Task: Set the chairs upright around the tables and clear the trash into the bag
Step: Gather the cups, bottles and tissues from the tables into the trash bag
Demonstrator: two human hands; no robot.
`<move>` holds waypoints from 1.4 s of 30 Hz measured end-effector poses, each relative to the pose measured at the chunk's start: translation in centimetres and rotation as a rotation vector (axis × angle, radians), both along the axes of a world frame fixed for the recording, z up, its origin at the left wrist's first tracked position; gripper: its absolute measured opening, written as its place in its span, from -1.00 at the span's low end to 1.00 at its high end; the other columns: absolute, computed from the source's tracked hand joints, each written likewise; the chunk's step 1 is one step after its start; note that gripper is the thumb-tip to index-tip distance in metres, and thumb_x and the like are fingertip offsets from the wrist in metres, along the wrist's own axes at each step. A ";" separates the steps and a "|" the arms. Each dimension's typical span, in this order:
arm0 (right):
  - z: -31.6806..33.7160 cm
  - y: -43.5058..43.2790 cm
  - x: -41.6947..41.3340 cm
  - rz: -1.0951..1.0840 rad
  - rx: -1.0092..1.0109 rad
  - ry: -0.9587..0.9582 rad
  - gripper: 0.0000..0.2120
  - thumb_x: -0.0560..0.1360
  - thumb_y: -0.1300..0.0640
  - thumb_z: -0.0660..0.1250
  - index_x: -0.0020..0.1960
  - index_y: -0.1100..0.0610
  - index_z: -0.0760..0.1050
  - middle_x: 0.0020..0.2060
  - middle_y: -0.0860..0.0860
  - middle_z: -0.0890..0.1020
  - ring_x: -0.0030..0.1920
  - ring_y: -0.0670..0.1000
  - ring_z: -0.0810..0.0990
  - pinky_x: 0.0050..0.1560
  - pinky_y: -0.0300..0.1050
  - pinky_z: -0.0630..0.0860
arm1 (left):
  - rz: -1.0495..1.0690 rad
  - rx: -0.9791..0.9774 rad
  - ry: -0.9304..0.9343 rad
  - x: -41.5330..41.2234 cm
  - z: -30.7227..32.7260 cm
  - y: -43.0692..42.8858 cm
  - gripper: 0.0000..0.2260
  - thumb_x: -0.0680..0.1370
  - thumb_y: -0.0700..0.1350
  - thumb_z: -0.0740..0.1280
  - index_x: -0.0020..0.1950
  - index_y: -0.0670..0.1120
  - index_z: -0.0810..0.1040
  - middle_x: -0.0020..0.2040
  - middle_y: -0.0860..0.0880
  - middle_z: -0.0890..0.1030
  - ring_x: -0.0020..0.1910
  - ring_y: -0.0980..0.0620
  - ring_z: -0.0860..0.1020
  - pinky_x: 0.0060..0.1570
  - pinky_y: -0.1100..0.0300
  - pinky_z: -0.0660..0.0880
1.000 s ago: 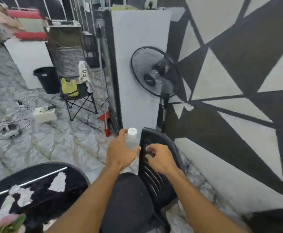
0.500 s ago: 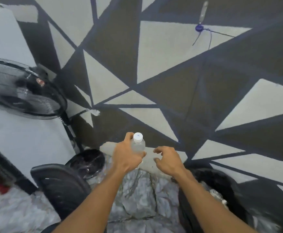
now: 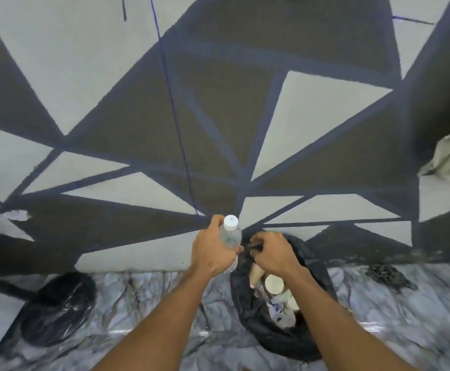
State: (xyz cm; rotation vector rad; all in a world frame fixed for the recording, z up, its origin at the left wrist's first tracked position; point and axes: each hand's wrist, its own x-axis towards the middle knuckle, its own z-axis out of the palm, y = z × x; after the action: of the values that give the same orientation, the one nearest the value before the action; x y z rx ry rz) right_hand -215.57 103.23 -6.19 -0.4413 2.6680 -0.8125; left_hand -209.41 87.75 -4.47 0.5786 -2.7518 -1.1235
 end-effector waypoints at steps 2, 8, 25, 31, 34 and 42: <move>-0.9 2.0 -2.8 -0.018 0.019 -0.019 -0.71 0.39 0.13 0.39 0.11 0.03 0.64 0.01 -0.03 0.71 0.02 0.06 0.65 0.09 0.00 0.61 | -0.034 0.015 -0.033 -3.5 -1.0 2.0 -0.41 0.26 0.09 0.59 0.15 0.18 0.33 0.02 0.00 0.62 0.02 -0.15 0.55 -0.05 0.00 0.52; -3.0 6.5 -9.1 -0.081 0.054 -0.057 -0.69 0.40 0.15 0.37 0.13 0.02 0.64 0.04 0.01 0.70 0.07 0.12 0.63 0.11 0.00 0.59 | -0.101 0.070 -0.110 -11.2 -3.7 6.7 -0.44 0.29 -0.01 0.59 0.13 0.15 0.34 -0.06 0.03 0.58 -0.05 -0.08 0.53 -0.06 0.05 0.55; -8.0 10.6 -13.7 -0.206 0.049 -0.216 -0.71 0.39 0.18 0.40 0.11 0.11 0.64 0.06 0.03 0.70 0.08 0.09 0.64 0.15 0.01 0.58 | -0.167 0.089 -0.182 -16.9 -9.2 10.0 -0.47 0.40 -0.12 0.48 0.30 0.12 0.36 0.13 -0.04 0.61 0.07 -0.06 0.58 0.08 0.01 0.58; -9.3 5.1 -11.6 -0.050 0.075 -0.252 -0.67 0.39 0.18 0.38 0.15 0.03 0.64 0.07 0.00 0.69 0.09 0.07 0.64 0.16 -0.04 0.57 | -0.052 0.122 -0.245 -10.9 -10.9 4.9 -0.54 0.39 -0.12 0.47 0.25 0.07 0.44 0.00 -0.02 0.64 -0.02 -0.04 0.61 0.01 0.02 0.60; -8.7 0.0 -9.1 0.116 0.084 -0.239 -0.74 0.41 0.14 0.38 0.09 0.06 0.65 0.02 0.03 0.71 0.05 0.08 0.65 0.14 -0.03 0.58 | 0.075 0.126 -0.231 -6.6 -10.3 0.9 -0.56 0.42 -0.13 0.46 0.25 0.06 0.45 0.05 0.04 0.59 0.05 0.00 0.58 0.08 0.08 0.57; -2.7 -17.7 4.7 0.574 -0.047 -0.085 -0.72 0.41 0.12 0.37 0.11 0.03 0.63 0.06 -0.02 0.69 0.04 0.04 0.63 0.08 -0.17 0.52 | 0.508 -0.002 -0.039 11.5 -4.3 -11.0 -0.60 0.41 -0.14 0.41 0.25 0.01 0.52 0.09 -0.02 0.65 0.09 -0.02 0.59 0.05 0.17 0.52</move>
State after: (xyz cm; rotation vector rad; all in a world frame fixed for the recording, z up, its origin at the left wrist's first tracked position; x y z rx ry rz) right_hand -210.88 85.58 -8.84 -1.0895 2.2578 -0.6895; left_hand -197.90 76.74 -8.81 1.2188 -2.4156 -0.9864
